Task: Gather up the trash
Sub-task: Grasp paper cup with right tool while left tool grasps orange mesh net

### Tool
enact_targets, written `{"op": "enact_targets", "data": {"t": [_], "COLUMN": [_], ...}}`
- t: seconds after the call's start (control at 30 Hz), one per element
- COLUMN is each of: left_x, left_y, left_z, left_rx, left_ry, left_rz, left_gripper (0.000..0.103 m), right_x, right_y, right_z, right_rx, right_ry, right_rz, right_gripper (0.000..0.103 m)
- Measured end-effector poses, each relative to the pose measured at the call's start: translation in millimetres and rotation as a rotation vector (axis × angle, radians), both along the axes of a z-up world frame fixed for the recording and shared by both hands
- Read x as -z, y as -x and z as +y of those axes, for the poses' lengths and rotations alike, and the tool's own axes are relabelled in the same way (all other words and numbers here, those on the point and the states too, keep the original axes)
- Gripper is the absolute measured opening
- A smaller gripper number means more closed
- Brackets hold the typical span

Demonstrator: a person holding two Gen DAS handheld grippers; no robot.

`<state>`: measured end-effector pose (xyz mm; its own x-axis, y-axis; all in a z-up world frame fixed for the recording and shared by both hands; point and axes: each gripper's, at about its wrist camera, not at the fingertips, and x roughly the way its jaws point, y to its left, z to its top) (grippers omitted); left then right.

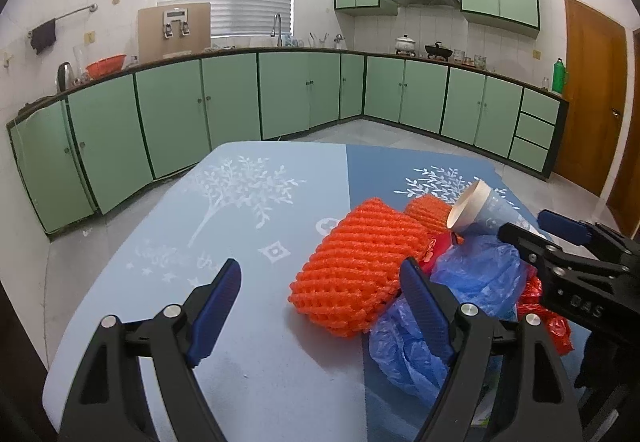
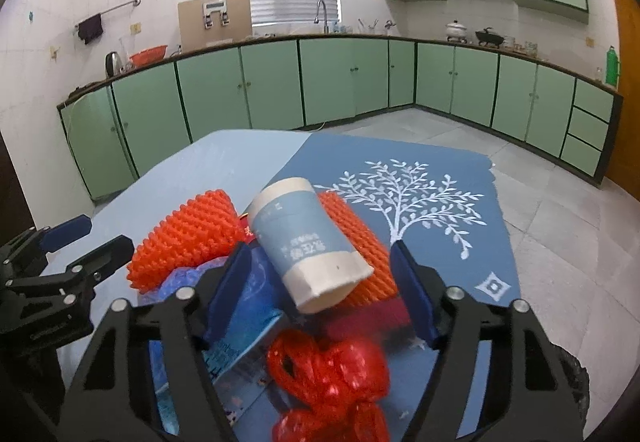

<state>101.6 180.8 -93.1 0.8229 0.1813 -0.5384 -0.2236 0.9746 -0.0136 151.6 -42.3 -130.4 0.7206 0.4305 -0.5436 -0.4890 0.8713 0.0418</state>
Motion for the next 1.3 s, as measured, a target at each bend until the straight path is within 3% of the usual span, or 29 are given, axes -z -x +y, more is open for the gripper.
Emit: {"op": "enact_targets", "data": {"t": [0.1, 0.4, 0.57, 0.87, 0.97, 1.07, 1.3], "left_x": [1, 9, 15, 23, 24, 19, -7], "left_y": [-1, -12, -23, -33, -38, -33, -18], "left_z": [2, 0, -6, -11, -7, -5, 3], "left_rx": [0.001, 0.032, 0.078, 0.099, 0.081, 0.063, 0.026], "left_ry": [0.001, 0.007, 0.009, 0.004, 0.023, 0.031, 0.055], "left_rz": [0.002, 0.031, 0.068, 0.12, 0.133, 0.109, 0.023], "left_gripper": [0.08, 0.079, 0.064, 0.061, 0.042, 0.031, 0.025], "right_x": [4, 3, -2, -7, -7, -8, -20], "right_y": [-7, -7, -3, -1, -2, -1, 5], "right_z": [1, -2, -4, -7, -7, -7, -9], "right_rx": [-0.008, -0.051, -0.055, -0.057, -0.057, -0.057, -0.063], "right_ry": [0.0, -0.045, -0.054, -0.071, -0.07, -0.071, -0.084], "right_rz": [0.025, 0.05, 0.04, 0.032, 0.032, 0.03, 0.002], "right_gripper": [0.051, 0.035, 0.034, 0.032, 0.032, 0.032, 0.03]}}
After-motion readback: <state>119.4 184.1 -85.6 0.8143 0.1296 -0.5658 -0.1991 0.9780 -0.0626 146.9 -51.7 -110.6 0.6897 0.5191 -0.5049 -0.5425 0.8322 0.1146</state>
